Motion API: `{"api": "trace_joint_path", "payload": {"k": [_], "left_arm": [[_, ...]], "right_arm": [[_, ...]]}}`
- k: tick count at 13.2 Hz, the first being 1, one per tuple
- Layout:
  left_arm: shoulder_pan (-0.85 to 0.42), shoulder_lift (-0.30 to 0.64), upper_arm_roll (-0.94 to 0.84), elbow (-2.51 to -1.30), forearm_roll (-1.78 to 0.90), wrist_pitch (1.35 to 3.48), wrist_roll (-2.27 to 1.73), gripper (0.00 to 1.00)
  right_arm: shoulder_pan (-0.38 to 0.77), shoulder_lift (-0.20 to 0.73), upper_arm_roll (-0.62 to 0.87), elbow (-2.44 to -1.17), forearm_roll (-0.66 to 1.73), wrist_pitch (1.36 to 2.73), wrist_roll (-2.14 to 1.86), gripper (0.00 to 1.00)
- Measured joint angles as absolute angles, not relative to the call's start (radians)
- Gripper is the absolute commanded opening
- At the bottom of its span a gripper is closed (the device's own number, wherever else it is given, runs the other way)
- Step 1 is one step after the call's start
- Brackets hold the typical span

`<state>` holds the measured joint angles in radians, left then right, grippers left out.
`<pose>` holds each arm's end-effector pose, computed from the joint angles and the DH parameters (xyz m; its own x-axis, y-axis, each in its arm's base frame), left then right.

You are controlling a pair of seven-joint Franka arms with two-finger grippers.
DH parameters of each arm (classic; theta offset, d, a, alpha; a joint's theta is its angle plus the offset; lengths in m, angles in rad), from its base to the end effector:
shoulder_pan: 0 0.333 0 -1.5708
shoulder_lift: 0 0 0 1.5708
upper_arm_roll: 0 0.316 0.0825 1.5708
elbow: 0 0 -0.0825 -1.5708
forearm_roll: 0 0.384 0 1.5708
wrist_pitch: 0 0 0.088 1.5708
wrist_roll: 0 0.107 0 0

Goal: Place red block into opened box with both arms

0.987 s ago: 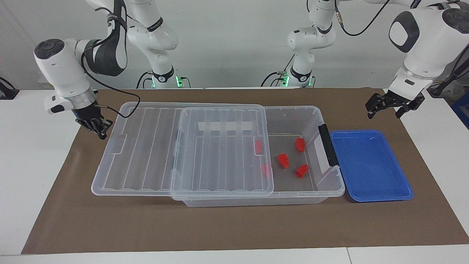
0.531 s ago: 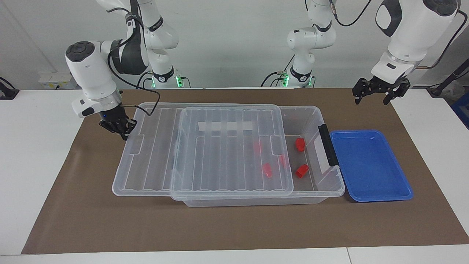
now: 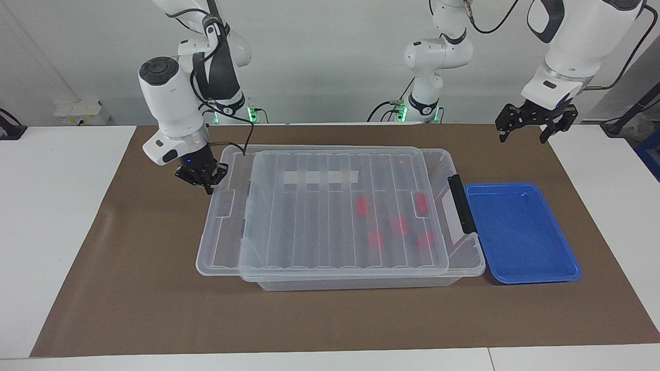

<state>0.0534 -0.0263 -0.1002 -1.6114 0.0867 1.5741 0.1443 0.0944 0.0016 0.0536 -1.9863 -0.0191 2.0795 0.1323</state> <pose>0.5460 -0.0171 0.6204 0.9816 -0.1896 -0.0239 -0.1909 -0.9778 -0.0867 0.5589 0.0823 0.4702 0.9954 0.0244 0.0929 0.0240 -0.9997 0.0052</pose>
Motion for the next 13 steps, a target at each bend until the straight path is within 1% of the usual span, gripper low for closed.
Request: {"api": "trace_joint_path", "payload": {"k": [7, 13], "left_arm": [[0.076, -0.027, -0.078, -1.611, 0.021, 1.575, 0.144, 1.00], [0.084, -0.033, -0.082, -1.611, 0.013, 1.577, 0.144, 1.00]], "right_arm": [[0.194, -0.002, 0.055, -1.987, -0.019, 2.077, 0.204, 0.00], [0.189, -0.010, 0.050, -1.986, -0.019, 2.074, 0.206, 0.00]]}}
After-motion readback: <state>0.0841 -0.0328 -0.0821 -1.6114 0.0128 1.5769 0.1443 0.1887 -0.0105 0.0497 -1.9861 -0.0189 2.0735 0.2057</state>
